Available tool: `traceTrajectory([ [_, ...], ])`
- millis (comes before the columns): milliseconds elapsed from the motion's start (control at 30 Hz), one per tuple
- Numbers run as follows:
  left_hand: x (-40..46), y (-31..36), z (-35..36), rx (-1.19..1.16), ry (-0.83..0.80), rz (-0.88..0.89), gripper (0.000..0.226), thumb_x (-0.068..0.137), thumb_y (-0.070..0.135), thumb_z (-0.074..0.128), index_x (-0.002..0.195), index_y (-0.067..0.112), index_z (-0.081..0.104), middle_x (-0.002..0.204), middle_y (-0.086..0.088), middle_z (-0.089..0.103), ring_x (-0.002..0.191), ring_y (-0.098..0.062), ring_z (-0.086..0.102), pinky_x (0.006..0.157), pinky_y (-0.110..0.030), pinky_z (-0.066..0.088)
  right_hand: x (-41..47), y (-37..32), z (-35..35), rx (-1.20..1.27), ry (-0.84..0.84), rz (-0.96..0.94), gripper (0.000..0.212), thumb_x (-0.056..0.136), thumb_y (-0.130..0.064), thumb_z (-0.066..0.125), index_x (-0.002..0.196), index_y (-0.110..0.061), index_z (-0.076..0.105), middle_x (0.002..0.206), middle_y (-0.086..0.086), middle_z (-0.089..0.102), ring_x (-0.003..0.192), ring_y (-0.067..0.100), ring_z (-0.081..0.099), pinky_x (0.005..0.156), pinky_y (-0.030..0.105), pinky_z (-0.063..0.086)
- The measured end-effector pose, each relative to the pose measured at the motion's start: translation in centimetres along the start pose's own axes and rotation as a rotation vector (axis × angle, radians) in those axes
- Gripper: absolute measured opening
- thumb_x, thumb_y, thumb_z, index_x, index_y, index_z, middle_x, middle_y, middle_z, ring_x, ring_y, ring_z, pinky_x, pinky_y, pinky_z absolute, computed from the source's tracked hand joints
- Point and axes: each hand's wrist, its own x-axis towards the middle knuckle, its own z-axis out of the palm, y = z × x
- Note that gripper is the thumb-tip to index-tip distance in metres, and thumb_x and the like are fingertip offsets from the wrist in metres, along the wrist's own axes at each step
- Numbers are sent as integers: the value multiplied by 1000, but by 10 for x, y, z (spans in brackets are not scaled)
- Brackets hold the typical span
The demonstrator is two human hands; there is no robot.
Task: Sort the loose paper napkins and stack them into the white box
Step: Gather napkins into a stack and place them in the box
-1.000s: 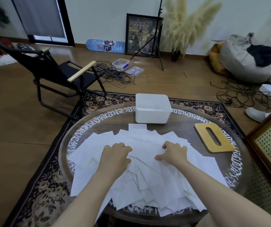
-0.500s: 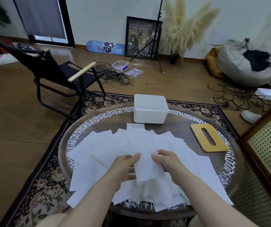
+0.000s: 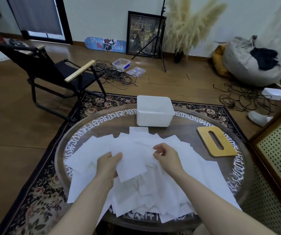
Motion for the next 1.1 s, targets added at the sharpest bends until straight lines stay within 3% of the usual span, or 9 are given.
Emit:
traceTrajectory([
  [133, 14, 10, -15, 10, 15, -39, 13, 93, 5, 55, 87, 14, 60, 83, -5, 64, 71, -21, 60, 61, -31, 48, 36, 1, 4, -425, -35, -103, 32, 88, -22, 64, 119, -23, 58, 118, -1, 56, 116, 19, 44, 93, 33, 39],
  [233, 22, 12, -24, 9, 22, -82, 10, 95, 7, 52, 95, 13, 59, 86, -8, 63, 74, -24, 60, 62, -33, 49, 53, -2, 10, -585, -102, -59, 43, 87, -31, 64, 127, -21, 53, 126, 1, 51, 123, 22, 39, 96, 33, 34],
  [400, 26, 15, -31, -33, 63, -130, 14, 96, 7, 49, 85, 14, 53, 80, -7, 59, 69, -24, 57, 61, -35, 48, 65, -5, 21, -620, -110, -34, 20, 82, -29, 66, 100, -21, 61, 98, -4, 60, 111, 20, 45, 83, 29, 32],
  [533, 25, 18, -30, -48, 62, -137, 20, 97, 6, 47, 80, 16, 50, 79, -6, 58, 69, -22, 55, 62, -34, 46, 63, -10, 22, -589, -87, -65, 7, 84, -25, 62, 80, -24, 57, 73, -14, 48, 104, 19, 48, 81, 30, 31],
  [700, 23, 19, -24, -42, 36, -130, 15, 97, 8, 48, 87, 14, 57, 82, -6, 60, 71, -22, 56, 62, -31, 46, 54, -13, 3, -481, -3, -12, 11, 88, -25, 61, 82, -19, 55, 85, -7, 57, 95, 21, 57, 81, 33, 40],
  [867, 20, 17, -14, -42, 11, -131, 9, 96, 10, 49, 99, 13, 58, 85, -5, 61, 73, -22, 58, 64, -32, 47, 37, -5, -18, -251, 18, 132, 9, 87, -25, 61, 79, -24, 56, 82, -6, 60, 71, 16, 57, 60, 27, 41],
  [933, 18, 16, -10, -41, 8, -137, 11, 96, 9, 49, 104, 13, 55, 85, -6, 61, 73, -22, 57, 64, -32, 47, 27, 1, -27, -171, 12, 190, 6, 85, -23, 62, 79, -23, 60, 77, -4, 64, 61, 15, 58, 64, 28, 45],
  [1033, 15, 14, -5, -24, 0, -139, 9, 96, 9, 49, 95, 14, 56, 83, -5, 60, 71, -22, 57, 63, -31, 47, 10, 14, -40, -113, -52, 258, 2, 81, -16, 64, 83, -16, 64, 60, 0, 65, 45, 14, 57, 69, 30, 49],
  [1100, 13, 12, 0, -13, -11, -145, 14, 96, 8, 49, 86, 15, 56, 81, -5, 60, 70, -22, 56, 62, -31, 46, 1, 23, -45, -134, -107, 301, 2, 80, -13, 65, 81, -12, 65, 58, 0, 68, 45, 14, 57, 72, 34, 52],
])
